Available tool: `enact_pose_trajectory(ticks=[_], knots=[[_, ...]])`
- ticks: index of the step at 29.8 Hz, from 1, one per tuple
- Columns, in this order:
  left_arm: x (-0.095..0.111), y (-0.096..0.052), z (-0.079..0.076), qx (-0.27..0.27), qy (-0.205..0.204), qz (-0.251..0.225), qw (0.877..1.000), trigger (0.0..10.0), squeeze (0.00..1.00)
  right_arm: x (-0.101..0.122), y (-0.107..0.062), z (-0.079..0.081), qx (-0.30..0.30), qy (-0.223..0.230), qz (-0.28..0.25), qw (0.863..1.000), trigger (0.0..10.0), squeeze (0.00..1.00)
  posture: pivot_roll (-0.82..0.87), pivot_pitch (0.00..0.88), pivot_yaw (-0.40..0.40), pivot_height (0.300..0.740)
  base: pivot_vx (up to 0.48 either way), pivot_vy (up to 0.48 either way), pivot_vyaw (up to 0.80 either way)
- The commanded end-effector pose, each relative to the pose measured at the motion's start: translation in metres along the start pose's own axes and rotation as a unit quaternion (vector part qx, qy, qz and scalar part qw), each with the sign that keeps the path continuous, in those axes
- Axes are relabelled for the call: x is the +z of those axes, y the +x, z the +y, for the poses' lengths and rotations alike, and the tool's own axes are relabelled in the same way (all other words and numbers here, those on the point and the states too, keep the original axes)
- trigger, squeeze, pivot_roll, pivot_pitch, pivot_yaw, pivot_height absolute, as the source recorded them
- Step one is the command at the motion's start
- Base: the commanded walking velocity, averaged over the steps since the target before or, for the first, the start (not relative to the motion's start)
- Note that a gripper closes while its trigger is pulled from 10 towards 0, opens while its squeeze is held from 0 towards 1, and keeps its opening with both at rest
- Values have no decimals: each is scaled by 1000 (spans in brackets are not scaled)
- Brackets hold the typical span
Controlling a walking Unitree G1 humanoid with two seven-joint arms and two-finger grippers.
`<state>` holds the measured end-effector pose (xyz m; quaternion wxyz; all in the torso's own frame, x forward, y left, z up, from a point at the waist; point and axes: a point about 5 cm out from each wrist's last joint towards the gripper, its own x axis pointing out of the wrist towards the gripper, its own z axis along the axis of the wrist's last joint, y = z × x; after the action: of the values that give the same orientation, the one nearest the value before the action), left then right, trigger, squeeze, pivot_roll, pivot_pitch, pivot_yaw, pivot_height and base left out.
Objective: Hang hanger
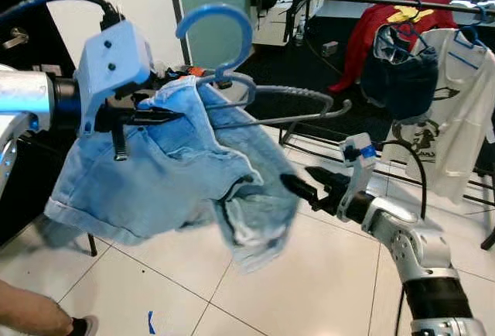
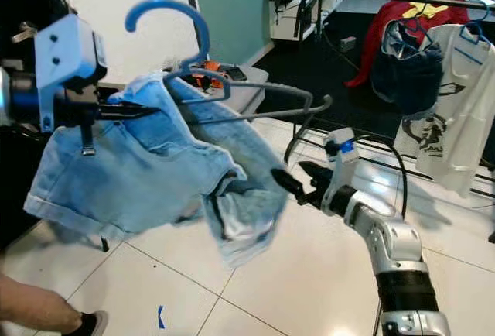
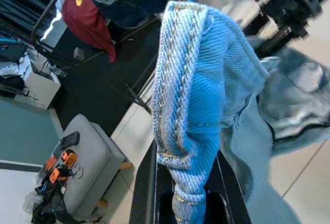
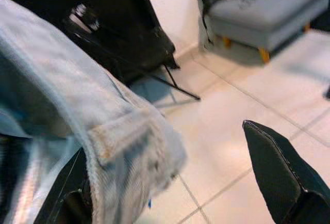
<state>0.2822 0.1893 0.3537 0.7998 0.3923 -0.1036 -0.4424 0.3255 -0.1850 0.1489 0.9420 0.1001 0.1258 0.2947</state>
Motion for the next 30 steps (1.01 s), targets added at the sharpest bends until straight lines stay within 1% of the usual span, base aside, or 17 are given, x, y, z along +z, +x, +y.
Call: enact_pose_trajectory(ticks=[1, 3, 5, 8, 9, 10, 11, 12, 13, 16, 18, 22, 25, 26, 27, 29, 30], knots=[[13, -3, 4, 18, 14, -24, 999, 0, 0, -9, 4, 4, 3, 11, 21, 1000, 10000, 0, -82, 0, 65, 736, 0, 0, 0], [15, -2, 3, 17, 14, -28, 999, 0, 0, -10, 5, 6, 5, 16, 27, 1000, 10000, 0, -82, 0, 65, 736, 0, 0, 0], [18, -1, 3, 19, 14, -31, 999, 0, 0, -15, 7, 6, -3, 17, 51, 999, 10000, 0, -81, 0, 62, 736, 0, 0, 0], [18, -1, 3, 20, 13, -32, 999, 0, 0, -17, 8, 6, -6, 17, 57, 998, 10000, 0, -81, 0, 62, 736, 0, 0, 0], [17, -2, 4, 29, 15, -25, 999, 0, 0, -20, 7, 3, -19, 25, 73, 997, 10000, 0, -83, 0, 59, 736, 0, 0, 0], [15, -2, 6, 37, 16, -19, 999, 0, 0, -22, 7, -3, -40, 38, 84, 995, 1373, 0, -86, 0, 57, 736, 0, 0, 0], [15, -2, 6, 37, 16, -19, 999, 0, 0, -22, 7, -3, -40, 38, 84, 995, 1373, 0, -86, 0, 57, 736, 0, 0, 0], [14, -3, 6, 43, 17, -15, 999, 0, 0, -21, 6, -8, -56, 53, 88, 993, 0, 0, -88, 0, 55, 736, 0, 0, 0], [14, -3, 6, 43, 17, -15, 999, 0, 0, -21, 6, -8, -56, 53, 88, 993, 0, 0, -88, 0, 55, 736, 0, 0, 0], [13, -2, 6, 49, 15, -14, 999, 0, 0, -15, 6, -18, -91, 82, 79, 989, 0, 0, -91, 0, 53, 736, 0, 0, 0], [12, -2, 6, 51, 15, -12, 999, 0, 0, -12, 6, -21, -100, 85, 72, 989, 0, 0, -90, 0, 52, 736, 0, 0, 0], [11, -3, 6, 54, 15, -8, 998, 0, 0, -9, 5, -23, -104, 89, 65, 988, 0, 0, -91, 0, 51, 736, 0, 0, 0], [5, -3, 5, 57, 18, 6, 998, 0, 0, -3, 5, -24, -107, 95, 54, 988, 0, 0, -91, 0, 51, 736, 0, 0, 0], [-2, -4, 3, 59, 21, 18, 998, 314, 0, 5, 4, -24, -106, 104, 41, 988, 0, 0, -92, 0, 52, 736, 0, 0, 0], [-9, -5, 0, 58, 23, 26, 998, 2902, 0, 12, 3, -25, -104, 113, 29, 988, 0, 0, -93, 0, 53, 736, 0, 0, 0], [-9, -5, 0, 58, 23, 26, 998, 2902, 0, 12, 3, -25, -104, 113, 29, 988, 0, 0, -93, 0, 53, 736, 0, 0, 0], [-13, -5, -3, 54, 25, 31, 998, 5255, 0, 18, 2, -25, -103, 119, 21, 987, 0, 0, -93, 0, 53, 736, 0, 0, 0]])
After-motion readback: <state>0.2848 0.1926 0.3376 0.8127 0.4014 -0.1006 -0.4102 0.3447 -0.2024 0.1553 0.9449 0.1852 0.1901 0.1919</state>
